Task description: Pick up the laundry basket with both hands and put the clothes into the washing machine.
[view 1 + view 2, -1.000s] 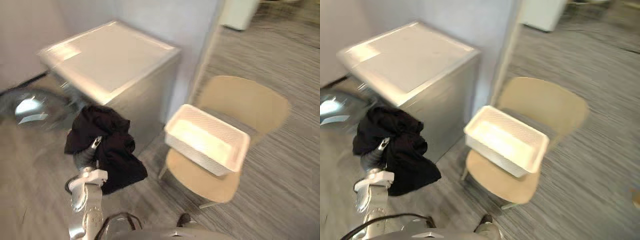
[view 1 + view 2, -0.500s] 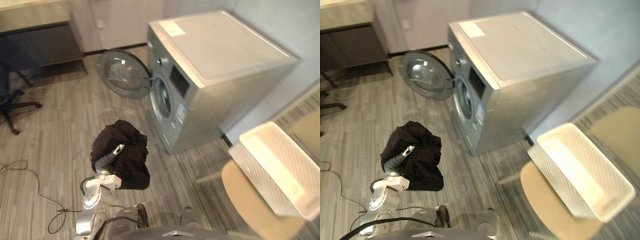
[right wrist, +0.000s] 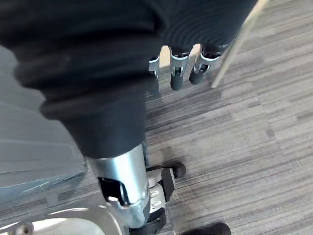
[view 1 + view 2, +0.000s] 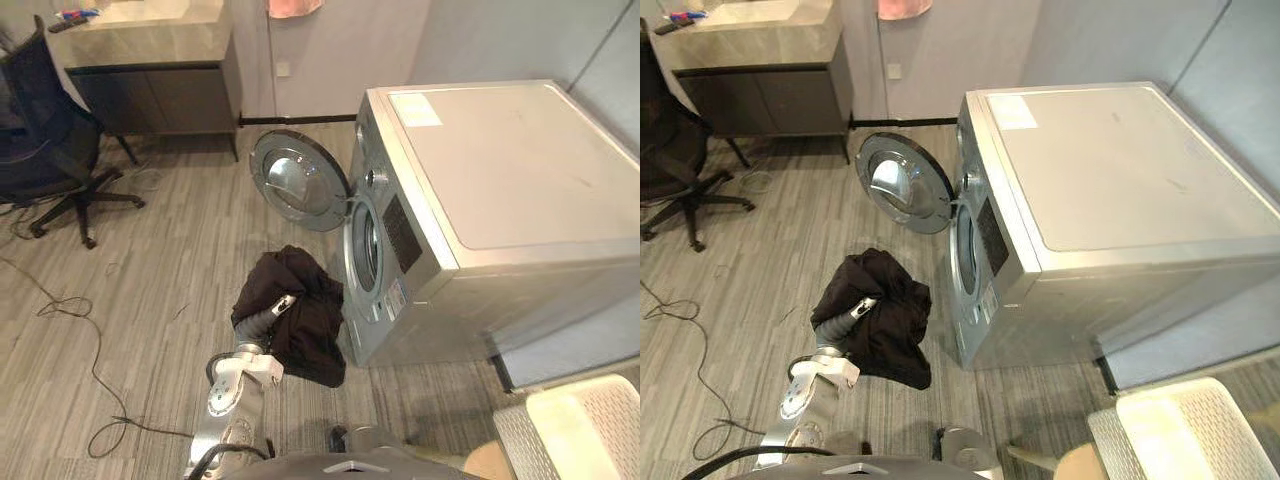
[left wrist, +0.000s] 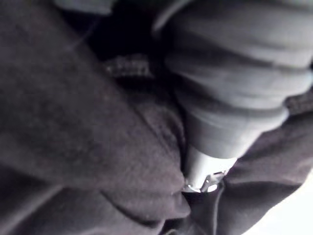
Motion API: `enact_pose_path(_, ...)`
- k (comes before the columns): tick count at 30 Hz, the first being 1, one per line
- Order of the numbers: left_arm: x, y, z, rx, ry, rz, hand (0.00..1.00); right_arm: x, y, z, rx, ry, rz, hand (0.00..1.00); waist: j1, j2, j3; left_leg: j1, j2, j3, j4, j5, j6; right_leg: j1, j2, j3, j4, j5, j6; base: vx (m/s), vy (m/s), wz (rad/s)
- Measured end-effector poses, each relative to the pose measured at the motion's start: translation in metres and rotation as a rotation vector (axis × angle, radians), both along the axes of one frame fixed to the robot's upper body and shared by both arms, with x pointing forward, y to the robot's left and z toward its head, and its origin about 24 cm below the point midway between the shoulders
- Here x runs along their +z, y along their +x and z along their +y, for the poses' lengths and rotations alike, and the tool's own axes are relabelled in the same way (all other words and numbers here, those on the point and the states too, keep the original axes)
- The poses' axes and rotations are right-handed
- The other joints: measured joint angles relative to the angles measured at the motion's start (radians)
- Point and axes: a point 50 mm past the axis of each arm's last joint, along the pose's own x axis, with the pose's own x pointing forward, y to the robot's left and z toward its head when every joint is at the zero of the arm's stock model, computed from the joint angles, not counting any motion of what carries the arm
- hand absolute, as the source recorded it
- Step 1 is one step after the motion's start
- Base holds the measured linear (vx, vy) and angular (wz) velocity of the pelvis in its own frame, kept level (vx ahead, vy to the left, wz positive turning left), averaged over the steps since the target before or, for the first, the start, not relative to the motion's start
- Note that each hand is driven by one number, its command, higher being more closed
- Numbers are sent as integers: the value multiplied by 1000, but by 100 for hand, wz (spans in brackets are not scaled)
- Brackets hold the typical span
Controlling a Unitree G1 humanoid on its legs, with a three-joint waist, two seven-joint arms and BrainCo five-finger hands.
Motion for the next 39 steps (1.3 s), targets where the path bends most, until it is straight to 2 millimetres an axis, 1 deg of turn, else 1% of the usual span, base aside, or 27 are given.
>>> enact_pose_path(1,-2,-1,2,12,0,8,100,0,0,-2,0,-4,1,0,5,5,-4,-8,43,41,57,4,7,28,3,1,-15,-3,-3,295,-104,-23)
enact_pose_path(2,-4,-3,7,27,6,22,100,0,3,-4,-3,-7,2,0,5,3,-10,1,117,142,98,12,22,77,-6,4,-52,-5,-4,305,-75,8)
enact_pose_path(3,-5,-3,8,30,11,24,100,0,10,-4,-13,-4,-4,0,5,-2,-10,10,159,231,78,13,25,115,-31,5,-86,-4,-4,295,-52,20)
enact_pose_path(5,-7,-3,8,22,11,32,100,-1,14,-12,-11,-19,19,0,8,-6,-8,0,161,283,-9,9,19,149,-68,5,-119,-2,0,253,36,39)
enact_pose_path(8,-15,-5,15,38,28,68,100,-2,18,-17,11,-21,46,0,20,-16,-2,-39,55,199,-271,-11,-31,184,-115,15,-170,7,15,211,150,22)
enact_pose_path(10,-20,-8,24,66,46,91,100,-3,16,-17,9,-16,63,0,29,-24,4,-49,-78,-8,-553,33,-95,204,-145,40,-194,11,22,182,223,-17)
enact_pose_path(11,-21,-8,25,73,50,96,100,-3,15,-17,8,-15,67,0,30,-24,3,-47,-105,-70,-620,56,-102,206,-148,46,-194,11,24,179,290,-44)
enact_pose_path(12,-22,-9,28,79,58,102,100,-3,15,-17,9,-16,66,0,38,-23,3,-31,-139,-178,-743,115,-105,210,-155,65,-189,2,46,208,334,-45)
enact_pose_path(13,-23,-9,28,80,59,105,100,-3,9,-18,6,-18,76,0,41,-19,2,-13,-146,-227,-794,153,-107,215,-155,73,-186,-9,72,221,358,-72)
enact_pose_path(14,-24,-10,27,89,57,113,100,-2,6,-18,12,-22,78,0,51,-7,-1,2,-151,-281,-809,268,-173,227,-155,97,-179,-48,134,213,360,-57)
enact_pose_path(15,-27,-9,34,99,83,127,100,-5,8,-5,19,1,63,0,39,-49,6,-8,-191,-272,-751,219,-162,232,-190,113,-168,-61,150,179,329,-44)
enact_pose_path(16,-26,-9,35,99,89,125,100,-6,10,2,20,12,50,0,34,-62,8,-20,-197,-267,-713,196,-156,228,-200,119,-155,-58,149,187,377,-22)
enact_pose_path(17,-25,-9,34,96,88,121,100,-7,10,10,26,12,51,0,29,-72,10,-51,-208,-260,-609,127,-137,223,-207,145,-131,-53,153,145,299,-19)
enact_pose_path(19,-25,-11,33,91,86,121,100,-7,9,9,23,-1,51,0,30,-66,7,-69,-206,-217,-497,42,-122,220,-218,205,-109,-53,154,123,292,-48)
enact_pose_path(23,-19,-11,27,69,78,94,100,-4,6,4,-5,-14,41,0,24,-57,-24,-101,-208,-132,-401,-39,-93,158,-258,301,-62,-62,170,81,263,-73)
enact_pose_path(26,-20,-12,22,46,73,105,100,-3,7,4,-56,-11,13,0,10,-40,-36,-69,-209,-27,-405,-67,-64,19,-273,401,134,-46,166,70,236,-96)
enact_pose_path(27,-21,-12,23,47,74,111,100,-3,8,4,-65,-7,5,0,6,-37,-36,-36,-198,29,-413,-79,-58,-37,-274,407,220,-14,154,82,209,-151)
enact_pose_path(28,-23,-13,26,60,77,124,100,-2,11,3,-62,-12,-8,0,7,-26,-37,22,-172,105,-443,-92,-51,-94,-283,348,289,49,111,71,167,-144)
enact_pose_path(29,-24,-14,27,65,78,128,100,-2,12,2,-61,-14,-11,0,6,-24,-38,36,-165,120,-453,-93,-51,-104,-289,325,297,63,103,65,144,-155)
enact_pose_path(30,-26,-17,32,88,84,143,100,-1,21,3,-50,-15,-34,0,3,-20,-41,82,-149,175,-494,-93,-50,-133,-315,218,332,84,80,4,79,-121)
enact_pose_path(31,-29,-19,36,105,91,158,100,-1,23,5,-33,-15,-38,0,-11,-17,-42,120,-141,207,-532,-93,-50,-150,-334,95,364,66,79,15,79,-120)
enact_pose_path(32,-30,-19,37,111,93,165,100,-1,25,6,-20,-12,-41,0,-17,-24,-42,139,-140,218,-549,-93,-50,-151,-339,29,369,50,77,49,13,-88)
enact_pose_path(33,-33,-19,38,120,94,182,100,-1,28,9,7,-13,-44,0,-21,-36,-44,170,-135,241,-578,-92,-53,-153,-339,-91,371,10,82,119,-79,-77)
enact_pose_path(34,-38,-21,39,123,95,206,100,-1,32,10,22,-10,-51,0,-23,-46,-46,183,-122,278,-594,-93,-64,-170,-324,-193,367,-25,93,109,-79,-79)
enact_pose_path(36,-48,-25,38,122,96,250,100,-1,36,11,25,-8,-59,0,-32,-56,-48,183,-115,309,-595,-101,-81,-184,-314,-341,303,-40,81,106,-120,-59)
enact_pose_path(38,-61,-28,33,116,76,318,100,-2,35,9,24,-9,-47,0,-41,-56,-54,190,-107,314,-593,-108,-101,-143,-301,-436,219,-80,27,224,-152,-32)
enact_pose_path(39,-64,-30,29,115,58,348,100,-2,33,6,22,-16,-39,0,-40,-39,-47,202,-89,307,-590,-90,-103,-121,-268,-434,197,-80,26,284,-132,-23)
